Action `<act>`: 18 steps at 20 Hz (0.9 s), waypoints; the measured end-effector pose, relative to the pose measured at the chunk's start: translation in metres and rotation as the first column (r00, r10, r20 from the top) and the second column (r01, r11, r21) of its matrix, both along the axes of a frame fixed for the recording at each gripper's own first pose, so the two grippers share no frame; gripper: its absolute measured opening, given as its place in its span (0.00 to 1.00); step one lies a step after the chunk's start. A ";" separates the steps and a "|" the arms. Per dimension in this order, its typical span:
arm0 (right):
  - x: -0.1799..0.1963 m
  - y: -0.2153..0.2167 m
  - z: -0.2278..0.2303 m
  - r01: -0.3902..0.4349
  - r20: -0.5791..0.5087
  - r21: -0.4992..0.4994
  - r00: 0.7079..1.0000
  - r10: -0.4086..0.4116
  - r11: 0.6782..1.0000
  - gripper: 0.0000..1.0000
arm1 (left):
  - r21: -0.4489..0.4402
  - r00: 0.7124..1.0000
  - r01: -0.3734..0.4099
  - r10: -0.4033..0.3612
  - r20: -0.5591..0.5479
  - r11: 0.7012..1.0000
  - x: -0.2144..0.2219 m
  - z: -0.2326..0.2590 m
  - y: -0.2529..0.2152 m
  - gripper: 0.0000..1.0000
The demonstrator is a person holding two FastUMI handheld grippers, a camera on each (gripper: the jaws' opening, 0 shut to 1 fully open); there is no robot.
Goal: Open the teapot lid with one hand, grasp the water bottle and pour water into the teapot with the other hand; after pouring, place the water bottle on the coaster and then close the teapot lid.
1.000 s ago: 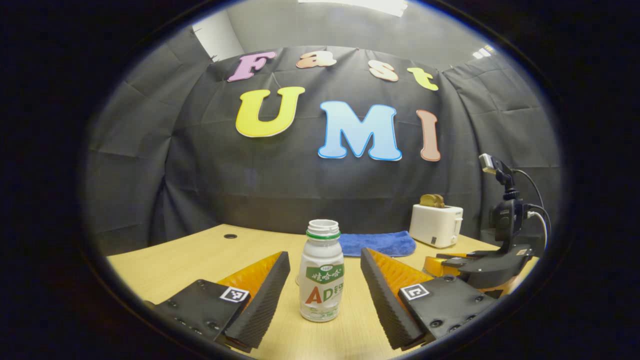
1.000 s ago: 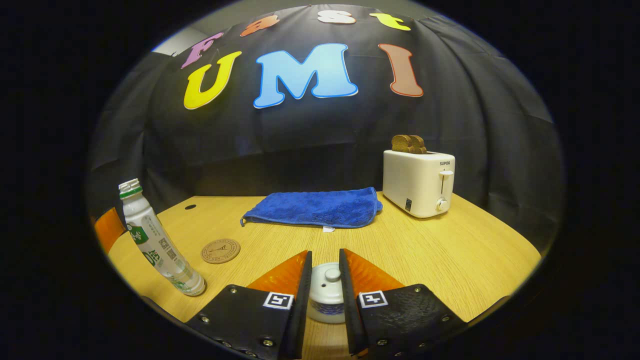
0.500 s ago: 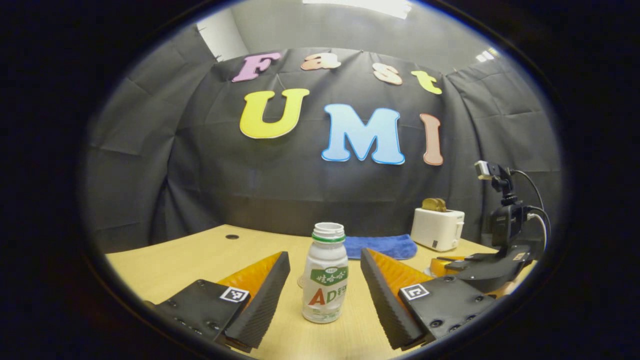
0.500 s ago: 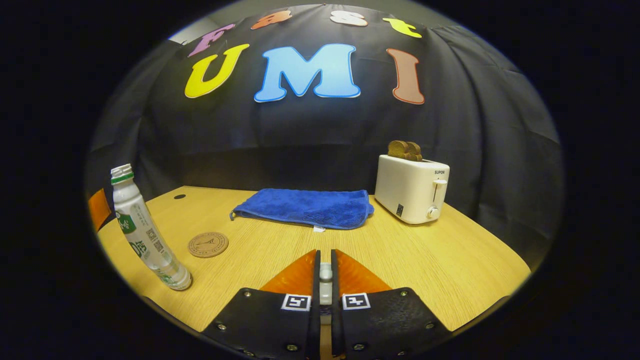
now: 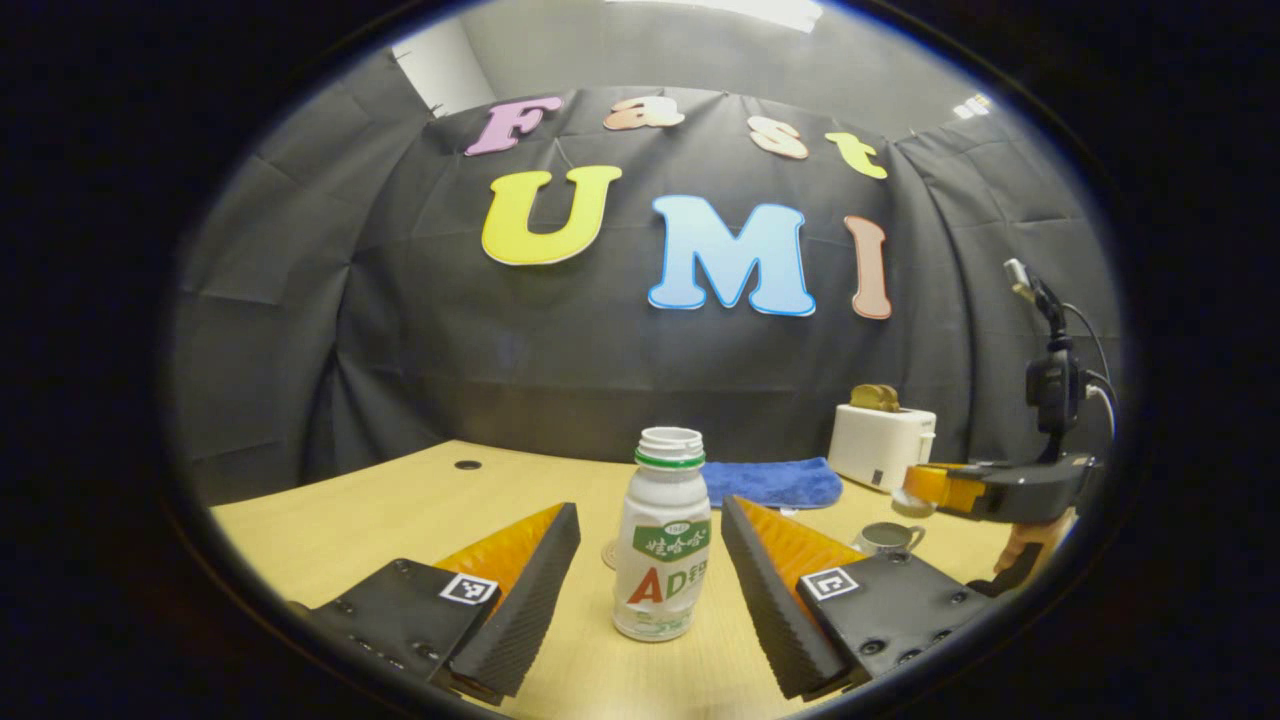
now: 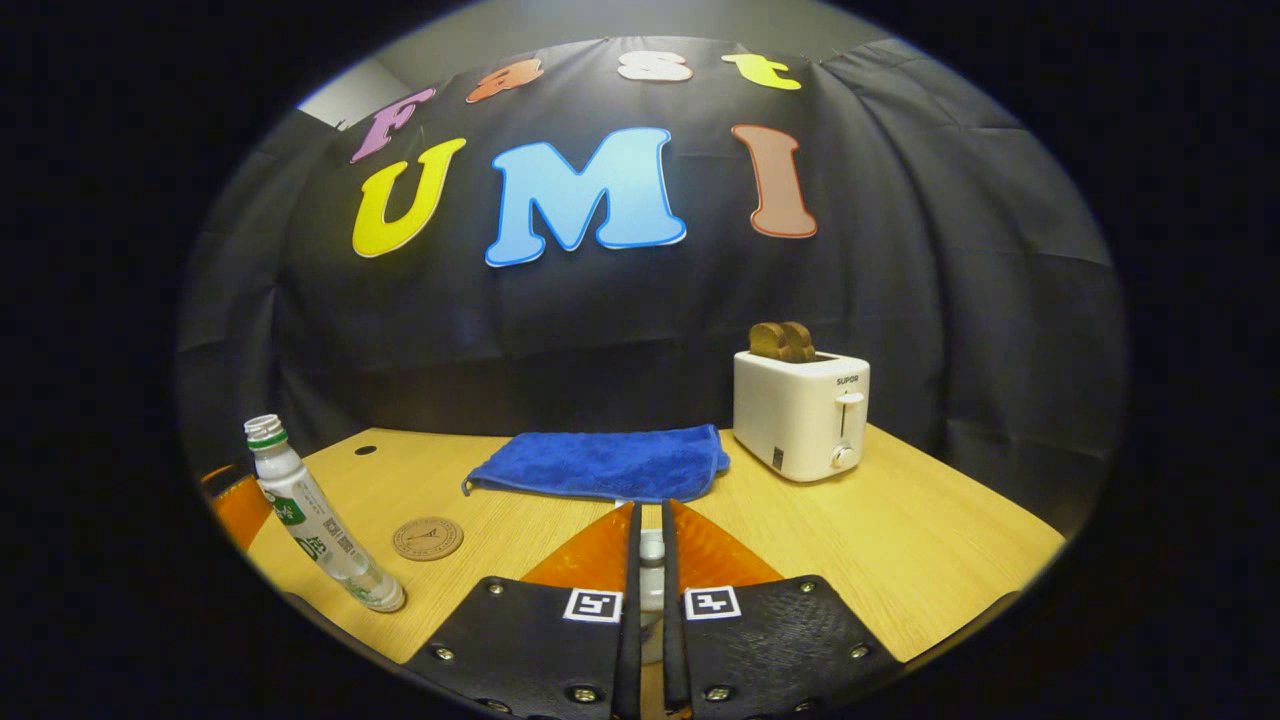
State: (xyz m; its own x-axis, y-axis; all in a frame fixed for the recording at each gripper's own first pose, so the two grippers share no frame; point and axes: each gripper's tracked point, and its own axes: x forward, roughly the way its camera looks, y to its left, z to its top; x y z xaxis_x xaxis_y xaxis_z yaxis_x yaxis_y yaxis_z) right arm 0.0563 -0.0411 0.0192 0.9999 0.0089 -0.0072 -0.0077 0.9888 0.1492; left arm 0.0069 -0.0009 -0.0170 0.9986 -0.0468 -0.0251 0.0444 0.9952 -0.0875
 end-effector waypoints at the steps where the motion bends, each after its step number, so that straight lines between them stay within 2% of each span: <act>1: -0.001 -0.012 0.005 0.028 0.020 -0.005 0.999 -0.028 1.000 0.08 | -0.004 1.000 0.002 -0.002 -0.003 1.000 0.000 -0.002 -0.002 0.94; 3: -0.002 -0.035 0.010 0.086 0.052 -0.012 0.995 -0.085 0.996 0.08 | -0.006 1.000 0.002 -0.002 -0.003 1.000 0.000 -0.003 -0.003 0.94; 8: -0.003 -0.081 0.004 0.174 0.080 -0.018 0.982 -0.172 0.985 0.08 | 0.013 1.000 -0.006 0.006 -0.004 1.000 0.005 -0.010 -0.002 0.94; 11: -0.002 -0.098 -0.002 0.200 0.082 -0.025 0.977 -0.198 0.979 0.08 | 0.043 1.000 -0.023 0.023 -0.020 0.999 0.008 -0.019 0.001 0.95; 14: -0.003 -0.110 -0.004 0.223 0.106 -0.002 0.969 -0.221 0.975 0.08 | 0.054 0.999 -0.014 0.016 -0.037 0.998 0.012 -0.027 -0.002 0.90; 15: -0.003 -0.113 -0.002 0.228 0.120 0.010 0.966 -0.228 0.974 0.08 | 0.053 0.999 -0.001 0.003 -0.040 0.999 0.013 -0.029 -0.007 0.95; 16: -0.004 -0.115 -0.002 0.233 0.133 0.022 0.963 -0.234 0.972 0.08 | 0.055 0.999 0.017 -0.015 -0.040 0.998 0.013 -0.032 -0.012 0.92; 18: -0.003 -0.116 -0.004 0.234 0.142 0.035 0.961 -0.236 0.972 0.08 | 0.074 0.999 0.020 -0.016 -0.045 0.997 0.018 -0.039 -0.016 1.00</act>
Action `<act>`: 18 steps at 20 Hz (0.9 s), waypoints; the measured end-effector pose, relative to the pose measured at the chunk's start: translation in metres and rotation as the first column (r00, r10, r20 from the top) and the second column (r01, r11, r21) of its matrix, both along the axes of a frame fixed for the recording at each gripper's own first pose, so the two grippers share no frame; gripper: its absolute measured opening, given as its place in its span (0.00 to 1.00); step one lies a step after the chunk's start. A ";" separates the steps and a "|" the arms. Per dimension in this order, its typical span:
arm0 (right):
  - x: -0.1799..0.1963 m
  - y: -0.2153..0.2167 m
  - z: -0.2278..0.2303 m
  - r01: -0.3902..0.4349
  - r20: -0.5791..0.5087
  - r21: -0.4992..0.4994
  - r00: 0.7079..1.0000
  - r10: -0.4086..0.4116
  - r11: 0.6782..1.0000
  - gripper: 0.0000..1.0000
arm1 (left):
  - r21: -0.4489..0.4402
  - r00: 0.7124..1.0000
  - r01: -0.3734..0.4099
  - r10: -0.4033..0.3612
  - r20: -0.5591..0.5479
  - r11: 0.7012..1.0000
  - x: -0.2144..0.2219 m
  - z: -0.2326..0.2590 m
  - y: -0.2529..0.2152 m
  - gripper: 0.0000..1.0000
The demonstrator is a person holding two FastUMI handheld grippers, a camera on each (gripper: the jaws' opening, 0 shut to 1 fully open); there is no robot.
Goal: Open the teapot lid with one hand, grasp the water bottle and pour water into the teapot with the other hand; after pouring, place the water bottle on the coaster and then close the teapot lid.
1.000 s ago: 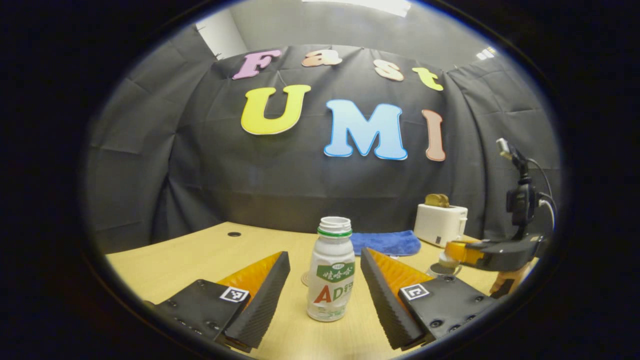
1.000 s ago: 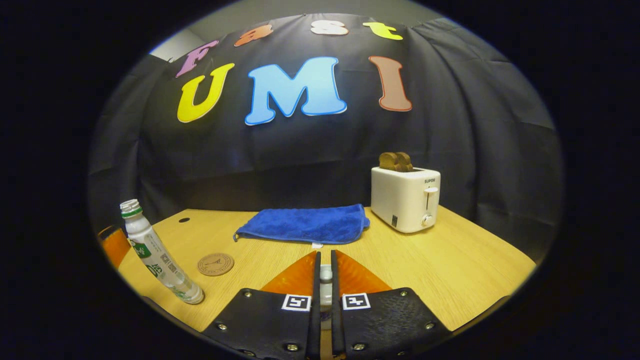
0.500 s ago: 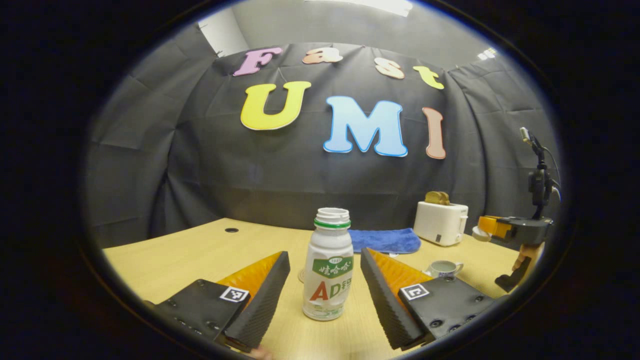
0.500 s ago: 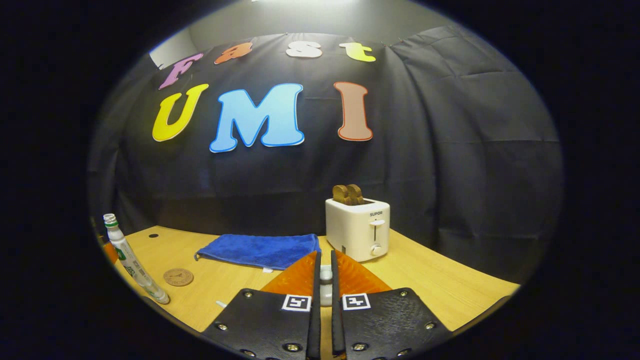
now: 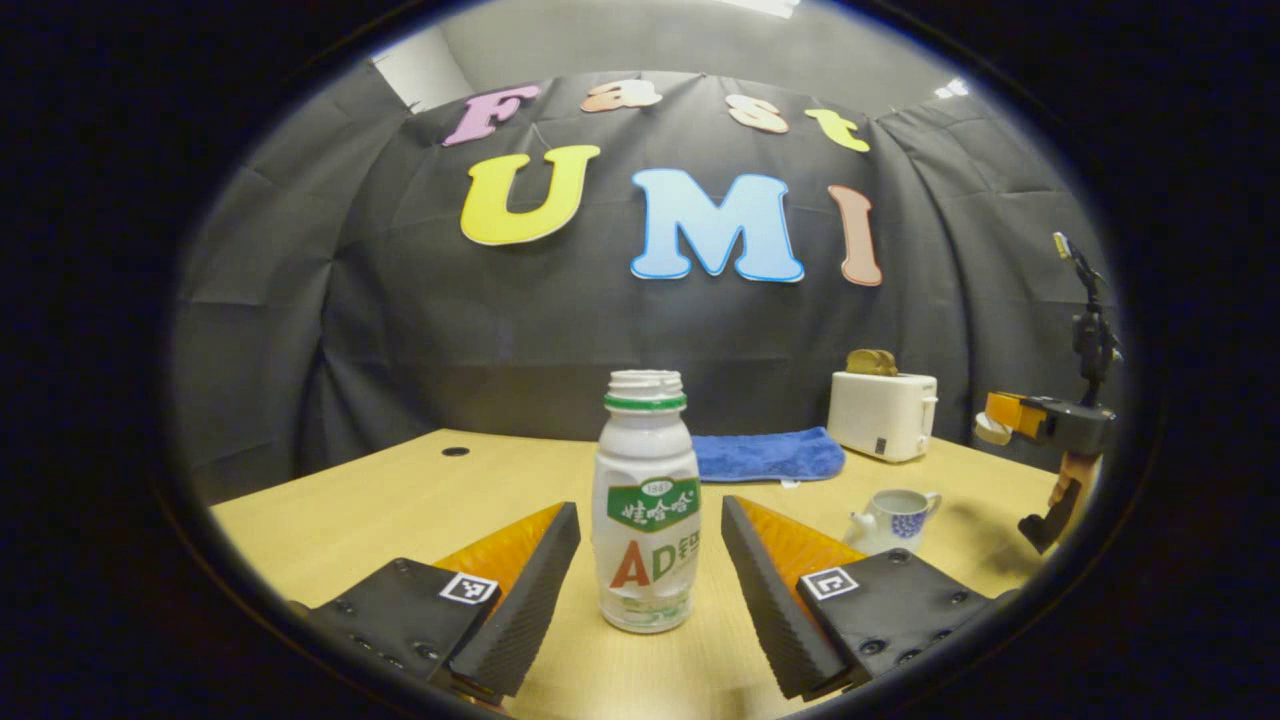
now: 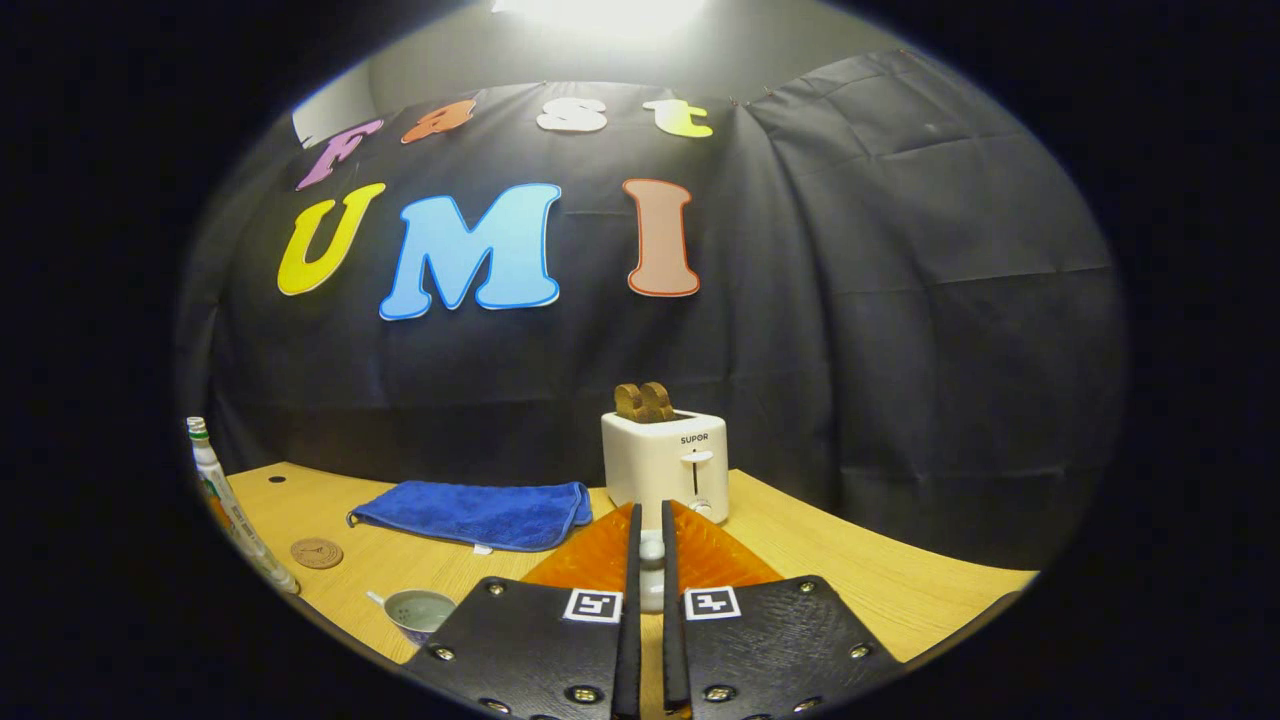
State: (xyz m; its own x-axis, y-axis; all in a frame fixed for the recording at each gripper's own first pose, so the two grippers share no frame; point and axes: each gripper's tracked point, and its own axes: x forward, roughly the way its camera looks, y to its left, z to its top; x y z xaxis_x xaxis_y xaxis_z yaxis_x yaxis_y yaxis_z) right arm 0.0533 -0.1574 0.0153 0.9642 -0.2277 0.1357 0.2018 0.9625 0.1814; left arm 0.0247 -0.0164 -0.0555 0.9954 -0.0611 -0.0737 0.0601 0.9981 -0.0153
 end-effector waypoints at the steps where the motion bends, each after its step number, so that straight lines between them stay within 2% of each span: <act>1: 0.001 0.000 -0.001 -0.003 0.001 0.000 1.000 0.003 1.000 0.08 | 0.011 1.000 -0.012 0.013 -0.012 1.000 0.004 -0.006 0.003 0.97; 4: 0.001 0.001 -0.006 -0.017 -0.009 0.020 1.000 0.017 1.000 0.08 | 0.049 0.999 -0.035 0.036 -0.034 0.998 0.012 -0.013 0.007 0.91; 11: 0.000 0.006 -0.014 -0.044 -0.027 0.029 0.999 0.045 0.999 0.08 | 0.043 0.997 -0.031 0.034 -0.062 0.999 0.030 -0.024 0.007 0.97; 12: 0.000 0.006 -0.014 -0.046 -0.029 0.030 0.998 0.047 0.999 0.08 | 0.047 0.997 -0.027 0.030 -0.071 0.999 0.033 -0.026 0.007 0.94; 18: 0.001 0.006 -0.018 -0.051 -0.033 0.048 0.998 0.053 0.998 0.08 | 0.061 0.993 -0.003 0.010 -0.117 0.998 0.039 -0.032 0.003 0.94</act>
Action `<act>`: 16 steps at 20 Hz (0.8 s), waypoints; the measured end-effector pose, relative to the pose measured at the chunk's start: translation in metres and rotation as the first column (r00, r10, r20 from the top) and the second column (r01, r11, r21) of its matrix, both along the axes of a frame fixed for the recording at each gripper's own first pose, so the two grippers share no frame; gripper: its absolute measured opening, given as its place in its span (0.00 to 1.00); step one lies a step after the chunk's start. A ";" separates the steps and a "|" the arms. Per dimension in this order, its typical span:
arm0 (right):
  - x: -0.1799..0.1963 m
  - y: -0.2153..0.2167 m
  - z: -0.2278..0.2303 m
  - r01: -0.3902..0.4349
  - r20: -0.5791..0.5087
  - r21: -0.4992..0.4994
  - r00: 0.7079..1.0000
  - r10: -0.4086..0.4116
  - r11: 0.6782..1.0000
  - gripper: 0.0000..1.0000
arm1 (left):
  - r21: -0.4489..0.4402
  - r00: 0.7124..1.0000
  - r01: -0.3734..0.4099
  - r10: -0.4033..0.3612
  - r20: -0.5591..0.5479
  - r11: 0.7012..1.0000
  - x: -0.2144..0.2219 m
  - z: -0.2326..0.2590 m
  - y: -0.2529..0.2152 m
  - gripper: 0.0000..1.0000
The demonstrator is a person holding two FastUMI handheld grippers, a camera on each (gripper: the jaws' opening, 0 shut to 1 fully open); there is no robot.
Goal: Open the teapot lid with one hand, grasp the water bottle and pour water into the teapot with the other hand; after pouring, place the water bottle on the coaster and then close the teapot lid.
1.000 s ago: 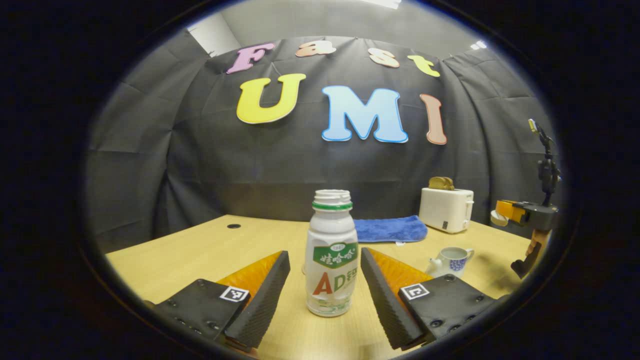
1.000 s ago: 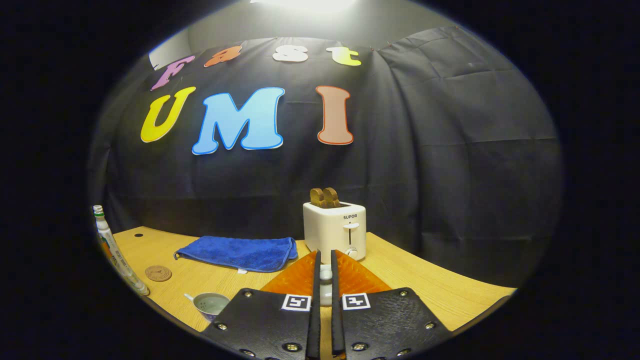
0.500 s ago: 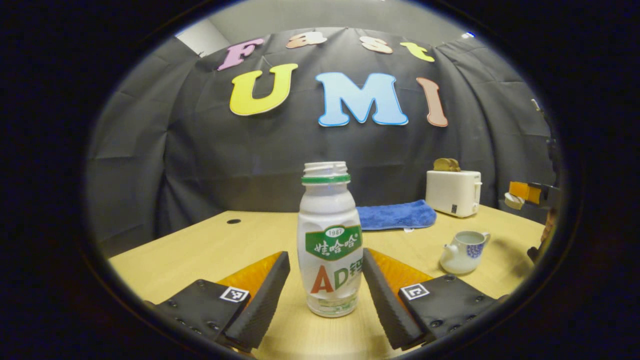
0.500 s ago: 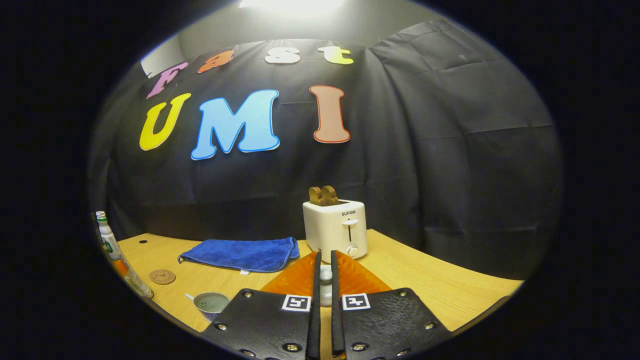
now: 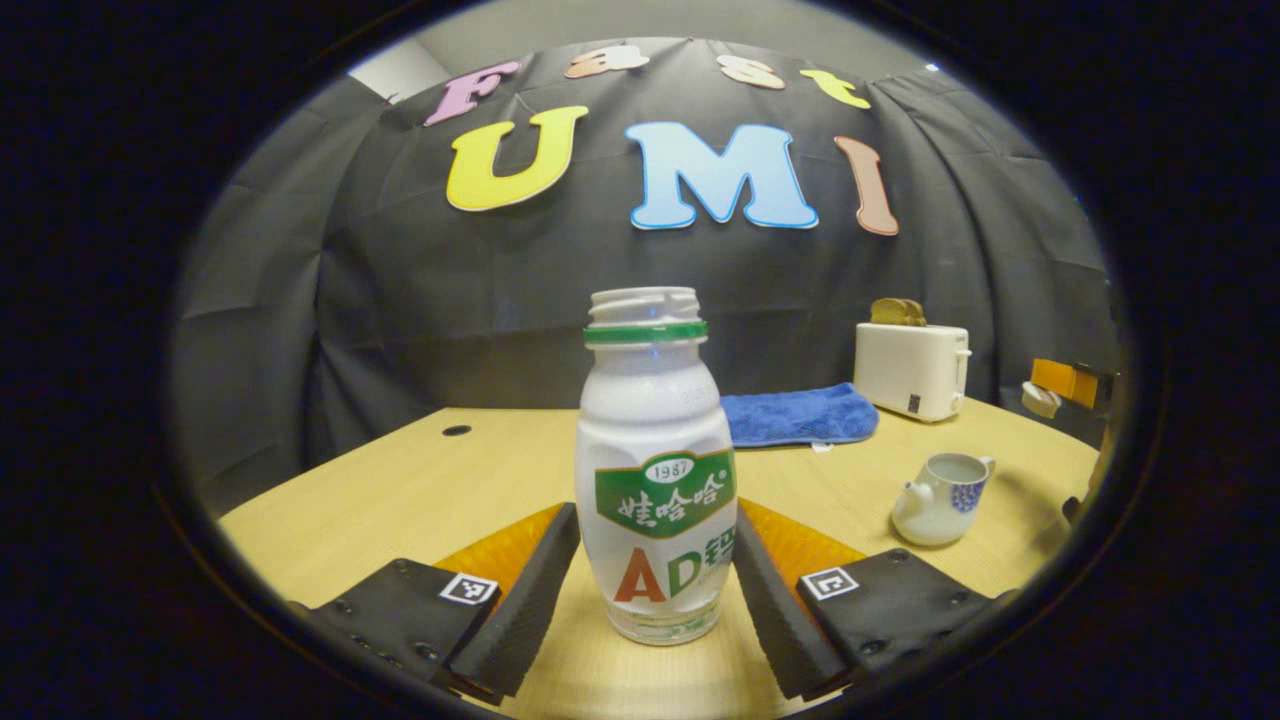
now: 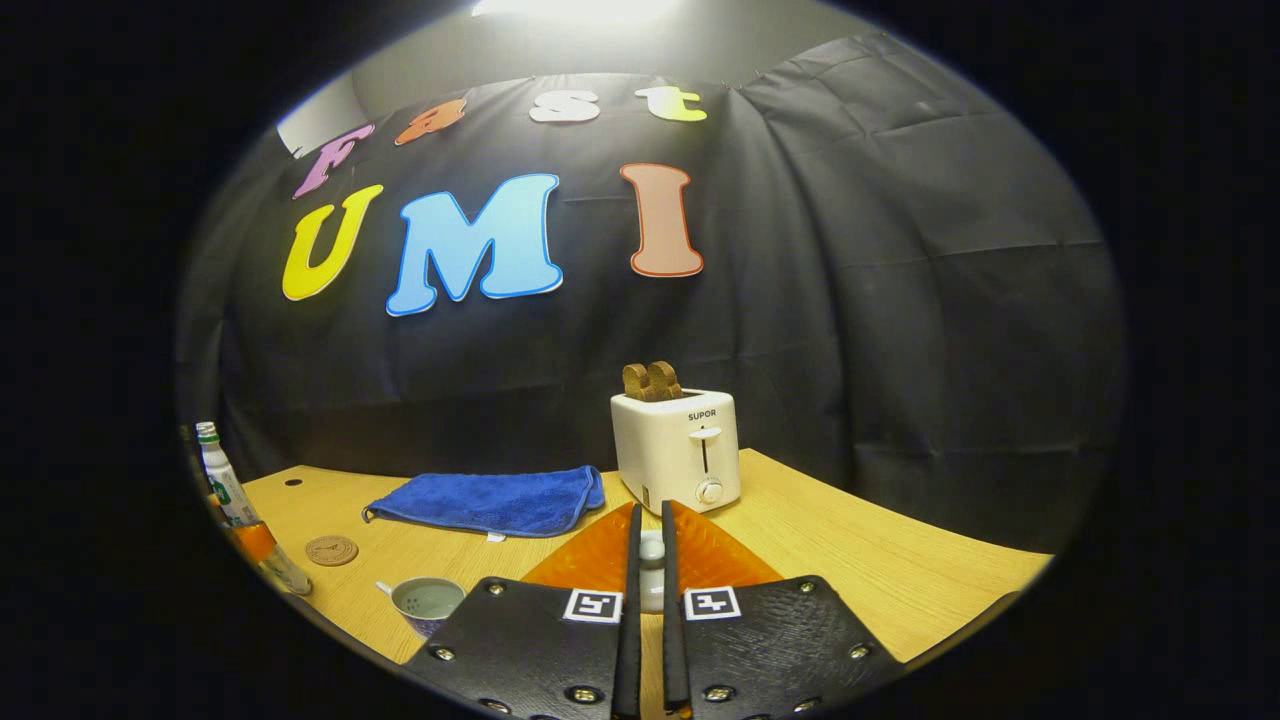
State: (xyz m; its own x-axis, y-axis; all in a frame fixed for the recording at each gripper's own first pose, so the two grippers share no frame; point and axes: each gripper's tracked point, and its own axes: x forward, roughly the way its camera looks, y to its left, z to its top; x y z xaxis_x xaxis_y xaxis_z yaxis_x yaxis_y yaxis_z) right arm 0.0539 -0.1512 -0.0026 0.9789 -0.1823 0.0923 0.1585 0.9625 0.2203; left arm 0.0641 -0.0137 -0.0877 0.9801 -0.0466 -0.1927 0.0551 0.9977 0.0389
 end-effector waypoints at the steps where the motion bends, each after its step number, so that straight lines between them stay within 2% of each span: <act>1: 0.000 0.000 0.000 0.000 0.000 0.003 1.000 0.000 1.000 0.08 | 0.006 1.000 0.001 -0.001 -0.004 1.000 -0.001 -0.001 0.000 1.00; 5: -0.001 -0.002 -0.002 0.000 0.000 0.020 1.000 0.000 1.000 0.08 | 0.031 1.000 -0.008 0.008 -0.003 0.999 -0.002 0.000 -0.001 0.81; 6: -0.002 -0.004 -0.002 0.003 0.003 0.025 1.000 -0.003 1.000 0.08 | 0.031 1.000 -0.010 0.010 0.002 0.999 -0.002 0.002 -0.001 0.78; 7: -0.002 -0.006 -0.002 0.007 0.002 0.030 1.000 -0.007 1.000 0.08 | 0.031 1.000 -0.011 0.010 0.002 0.999 -0.002 0.001 -0.001 0.83; 9: -0.002 -0.008 -0.004 0.015 -0.001 0.037 1.000 -0.015 0.999 0.08 | 0.050 1.000 0.001 -0.001 0.002 0.999 -0.002 0.001 -0.005 0.81; 12: -0.002 -0.010 -0.006 0.018 -0.003 0.045 1.000 -0.018 0.999 0.08 | 0.177 1.000 0.008 -0.012 0.018 0.984 -0.006 0.006 -0.013 0.79; 16: -0.001 -0.013 -0.009 0.023 -0.007 0.054 1.000 -0.023 0.998 0.08 | 0.382 0.999 0.019 -0.032 0.029 0.924 -0.005 0.007 -0.030 0.80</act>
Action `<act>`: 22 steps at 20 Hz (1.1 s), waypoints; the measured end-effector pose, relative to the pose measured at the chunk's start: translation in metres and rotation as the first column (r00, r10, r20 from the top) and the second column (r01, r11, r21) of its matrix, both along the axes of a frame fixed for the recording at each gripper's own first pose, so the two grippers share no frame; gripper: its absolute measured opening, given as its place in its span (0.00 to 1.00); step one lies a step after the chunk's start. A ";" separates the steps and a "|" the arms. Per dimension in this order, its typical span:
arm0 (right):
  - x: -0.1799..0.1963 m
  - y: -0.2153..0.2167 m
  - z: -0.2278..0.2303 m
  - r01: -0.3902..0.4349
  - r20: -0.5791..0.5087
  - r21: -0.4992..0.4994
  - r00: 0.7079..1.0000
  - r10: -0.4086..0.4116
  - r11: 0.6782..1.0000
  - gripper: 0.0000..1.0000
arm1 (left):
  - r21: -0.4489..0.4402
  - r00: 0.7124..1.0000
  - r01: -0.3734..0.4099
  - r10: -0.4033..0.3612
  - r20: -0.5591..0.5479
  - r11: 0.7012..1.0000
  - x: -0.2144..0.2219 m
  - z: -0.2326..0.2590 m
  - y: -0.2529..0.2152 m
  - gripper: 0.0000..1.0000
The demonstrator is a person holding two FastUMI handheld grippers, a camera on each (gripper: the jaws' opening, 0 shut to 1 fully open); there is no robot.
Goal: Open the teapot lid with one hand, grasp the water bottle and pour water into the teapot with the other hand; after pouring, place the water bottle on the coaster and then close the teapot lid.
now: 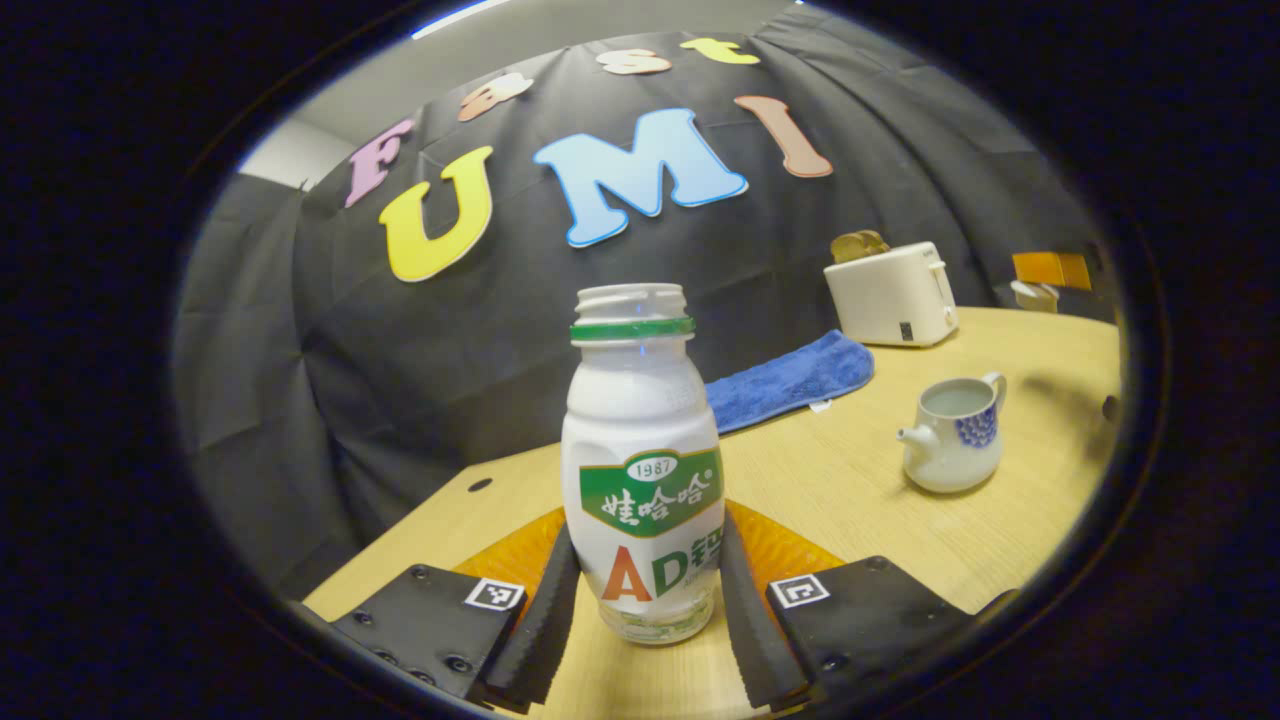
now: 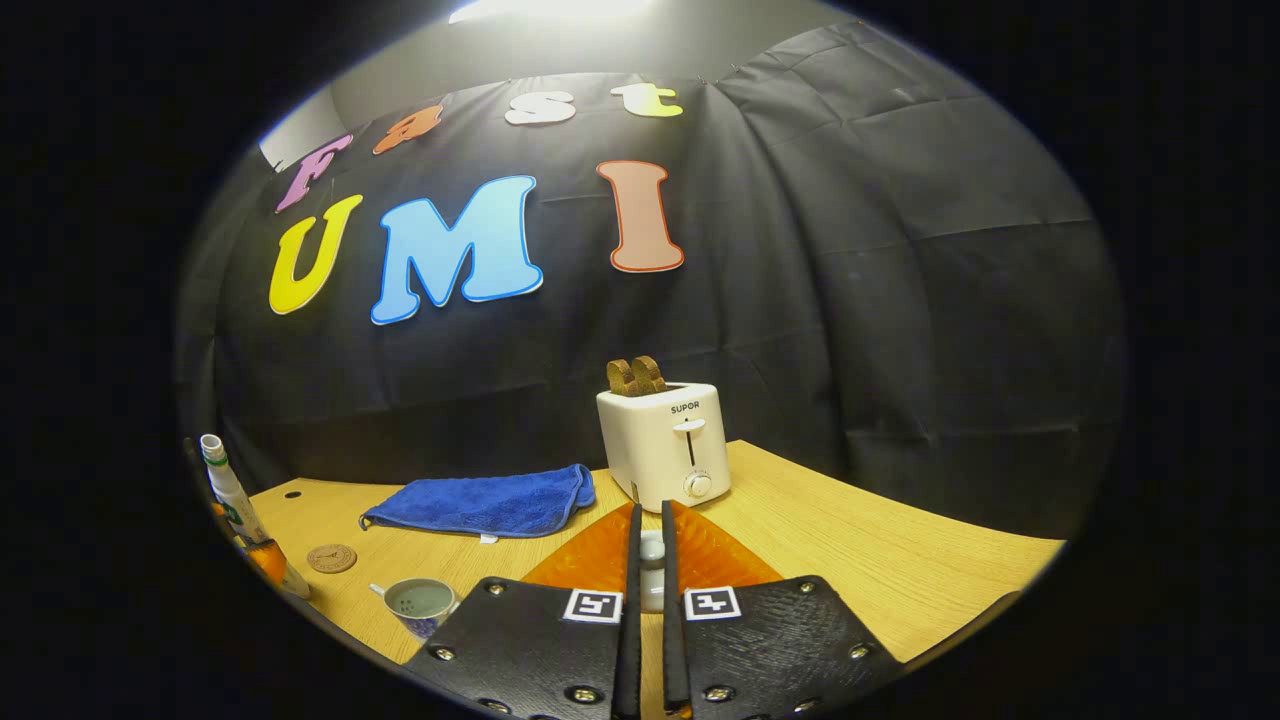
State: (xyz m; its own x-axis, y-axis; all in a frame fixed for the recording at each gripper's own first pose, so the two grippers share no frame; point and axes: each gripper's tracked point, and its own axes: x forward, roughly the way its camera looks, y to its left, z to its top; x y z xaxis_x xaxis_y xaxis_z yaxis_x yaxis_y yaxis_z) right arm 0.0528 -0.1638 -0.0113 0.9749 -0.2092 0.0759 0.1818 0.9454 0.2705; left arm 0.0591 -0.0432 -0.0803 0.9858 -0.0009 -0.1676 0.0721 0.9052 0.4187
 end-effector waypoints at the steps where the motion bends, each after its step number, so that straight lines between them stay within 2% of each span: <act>1: 0.000 -0.001 0.000 0.003 0.001 0.003 1.000 -0.003 1.000 0.08 | 0.055 1.000 0.006 -0.005 -0.006 0.998 0.001 -0.002 -0.002 0.70; 2: 0.000 -0.003 0.000 0.008 0.002 0.004 1.000 -0.008 1.000 0.08 | 0.104 1.000 0.012 -0.012 -0.009 0.994 0.004 -0.001 -0.005 0.80; 5: -0.001 -0.007 0.000 0.017 0.002 0.014 1.000 -0.017 1.000 0.08 | 0.239 0.999 0.031 -0.034 0.012 0.971 0.010 0.015 -0.011 0.80; 6: -0.002 -0.008 -0.001 0.017 0.000 0.018 1.000 -0.017 1.000 0.08 | 0.293 0.999 0.032 -0.040 0.022 0.956 0.013 0.022 -0.013 0.74; 7: -0.001 -0.009 -0.002 0.018 -0.003 0.024 1.000 -0.018 1.000 0.08 | 0.346 0.998 0.031 -0.045 0.033 0.938 0.015 0.030 -0.014 0.80; 9: -0.001 -0.010 -0.003 0.019 -0.003 0.036 1.000 -0.019 0.999 0.08 | 0.435 0.997 0.036 -0.063 0.047 0.900 0.019 0.039 -0.020 0.80; 10: -0.002 -0.012 -0.003 0.023 -0.003 0.041 1.000 -0.022 0.999 0.08 | 0.477 0.996 0.041 -0.073 0.049 0.878 0.023 0.043 -0.022 0.74; 11: -0.001 -0.014 -0.003 0.026 -0.003 0.046 1.000 -0.026 0.999 0.08 | 0.521 0.995 0.043 -0.082 0.053 0.853 0.024 0.047 -0.024 0.74; 12: -0.001 -0.015 -0.004 0.029 -0.004 0.053 1.000 -0.029 0.998 0.08 | 0.565 0.994 0.041 -0.091 0.061 0.824 0.027 0.051 -0.027 0.80; 14: -0.001 -0.018 -0.005 0.031 -0.007 0.070 0.999 -0.031 0.997 0.08 | 0.643 0.991 0.037 -0.112 0.077 0.765 0.032 0.061 -0.034 0.80; 15: -0.001 -0.019 -0.006 0.032 -0.008 0.079 0.999 -0.032 0.996 0.08 | 0.676 0.989 0.033 -0.122 0.084 0.737 0.034 0.064 -0.037 0.74; 22: -0.002 -0.023 -0.008 0.032 -0.007 0.109 0.999 -0.031 0.993 0.08 | 0.848 0.981 0.028 -0.176 0.078 0.530 0.047 0.066 -0.055 0.74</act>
